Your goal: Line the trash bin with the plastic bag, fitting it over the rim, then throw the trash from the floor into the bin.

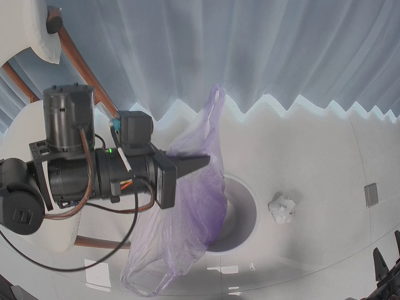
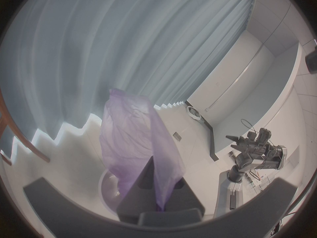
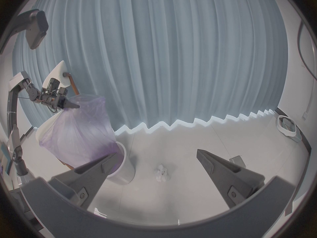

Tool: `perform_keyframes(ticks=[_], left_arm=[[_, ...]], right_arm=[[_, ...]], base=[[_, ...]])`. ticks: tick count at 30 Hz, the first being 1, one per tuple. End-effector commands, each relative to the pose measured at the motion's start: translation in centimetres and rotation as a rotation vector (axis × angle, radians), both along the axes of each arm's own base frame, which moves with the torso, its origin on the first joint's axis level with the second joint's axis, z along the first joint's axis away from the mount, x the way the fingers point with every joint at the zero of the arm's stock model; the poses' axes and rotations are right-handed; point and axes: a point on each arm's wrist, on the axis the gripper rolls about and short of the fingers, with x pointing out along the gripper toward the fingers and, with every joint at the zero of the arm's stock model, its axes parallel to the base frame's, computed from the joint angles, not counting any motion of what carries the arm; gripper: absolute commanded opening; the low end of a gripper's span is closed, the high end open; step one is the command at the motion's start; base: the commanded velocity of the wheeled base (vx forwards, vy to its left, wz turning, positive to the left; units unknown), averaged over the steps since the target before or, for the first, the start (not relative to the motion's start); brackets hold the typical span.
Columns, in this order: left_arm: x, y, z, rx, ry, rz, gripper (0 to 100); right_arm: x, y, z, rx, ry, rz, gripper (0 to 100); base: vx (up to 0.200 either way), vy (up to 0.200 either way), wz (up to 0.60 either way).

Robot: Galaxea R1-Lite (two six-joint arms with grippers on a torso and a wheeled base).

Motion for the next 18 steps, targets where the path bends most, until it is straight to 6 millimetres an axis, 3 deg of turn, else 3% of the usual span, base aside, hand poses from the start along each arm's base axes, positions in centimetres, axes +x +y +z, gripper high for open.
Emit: perform_keyframes(ticks=[1, 12, 18], left_arm=[[-1.7, -0.2, -1.2, 0.02, 0.019, -0.021, 0], [-3.1, -1.0, -2.9, 0.051, 0.047, -0.081, 0], [-3.1, -4.1, -2.7, 0.045, 0.038, -0.148, 0]], right_arm=[[0.0, 0.0, -0.4, 0.0, -0.003, 0.0, 100], [0.0, 0.0, -0.4, 0.0, -0.003, 0.0, 100], [0.0, 0.0, -0.4, 0.001, -0.003, 0.0, 100]], base=[[0.0, 0.0, 0.0], [0.0, 0.0, 0.0], [0.0, 0.0, 0.0]])
